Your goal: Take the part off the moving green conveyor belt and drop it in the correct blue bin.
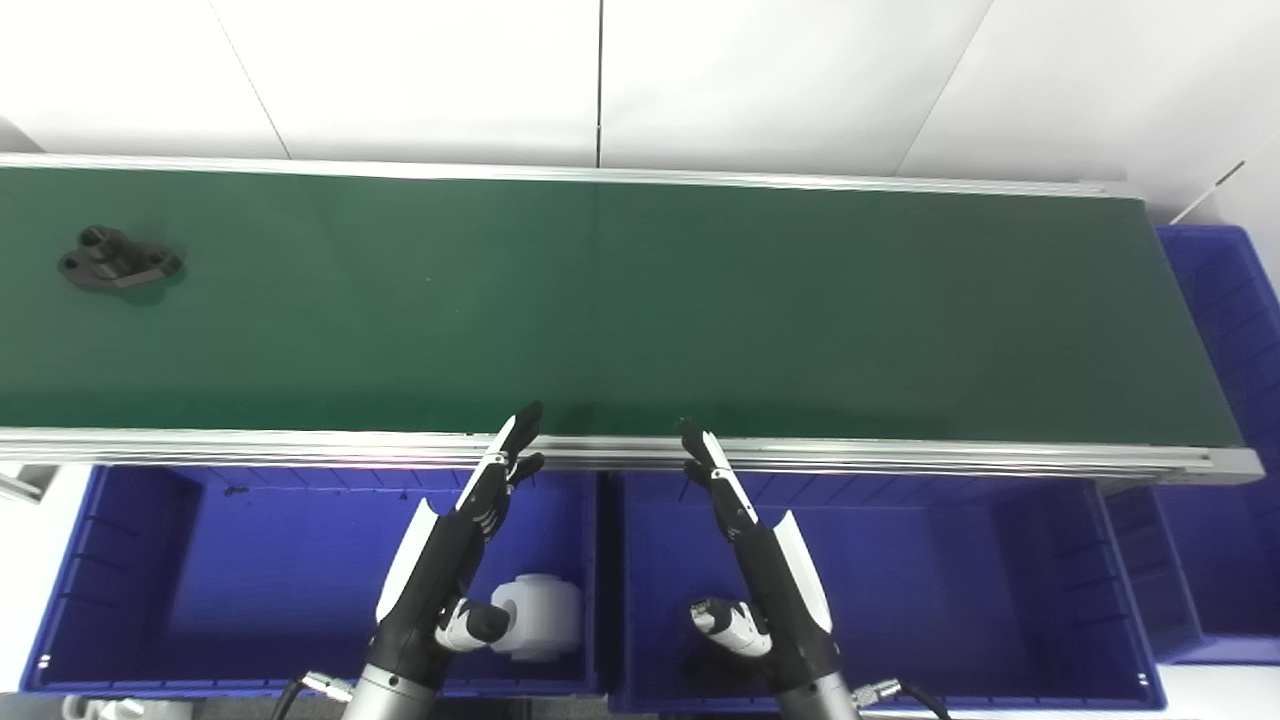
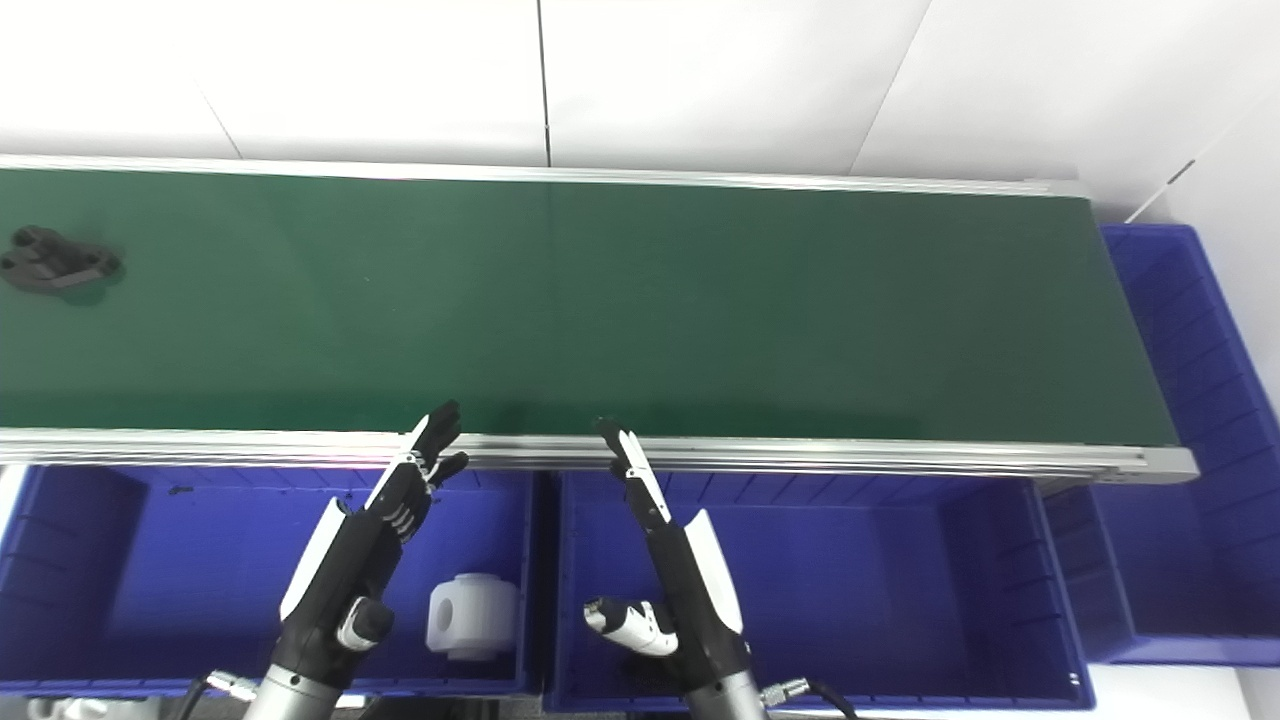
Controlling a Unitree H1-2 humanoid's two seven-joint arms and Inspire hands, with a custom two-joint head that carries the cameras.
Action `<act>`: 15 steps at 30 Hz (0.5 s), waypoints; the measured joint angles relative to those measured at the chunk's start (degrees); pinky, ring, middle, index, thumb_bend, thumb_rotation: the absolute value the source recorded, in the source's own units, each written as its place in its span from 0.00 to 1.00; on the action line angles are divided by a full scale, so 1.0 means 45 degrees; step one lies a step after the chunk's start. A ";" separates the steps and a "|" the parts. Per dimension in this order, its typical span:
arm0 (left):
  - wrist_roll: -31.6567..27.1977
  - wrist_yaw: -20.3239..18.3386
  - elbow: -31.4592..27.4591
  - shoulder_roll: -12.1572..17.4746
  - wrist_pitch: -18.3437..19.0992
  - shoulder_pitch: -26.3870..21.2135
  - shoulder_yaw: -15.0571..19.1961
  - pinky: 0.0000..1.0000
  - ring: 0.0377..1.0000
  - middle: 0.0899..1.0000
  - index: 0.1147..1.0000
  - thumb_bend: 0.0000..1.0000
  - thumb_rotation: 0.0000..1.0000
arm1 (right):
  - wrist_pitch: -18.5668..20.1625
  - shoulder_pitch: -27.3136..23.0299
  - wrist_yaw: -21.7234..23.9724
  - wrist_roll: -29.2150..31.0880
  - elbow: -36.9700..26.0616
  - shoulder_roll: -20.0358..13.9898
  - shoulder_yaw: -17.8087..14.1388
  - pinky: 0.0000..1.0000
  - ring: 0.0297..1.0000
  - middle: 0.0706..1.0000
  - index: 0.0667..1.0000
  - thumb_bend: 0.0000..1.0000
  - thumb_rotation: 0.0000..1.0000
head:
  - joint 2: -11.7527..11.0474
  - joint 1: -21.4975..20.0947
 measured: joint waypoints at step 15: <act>-0.0019 0.0000 0.0046 -0.0009 0.0001 -0.0001 -0.0012 0.93 1.00 1.00 1.00 1.00 0.97 | 0.0000 -0.0029 0.0002 0.0074 0.0124 -0.0031 0.0015 0.93 0.98 1.00 0.97 0.96 1.00 | -0.0039 0.0058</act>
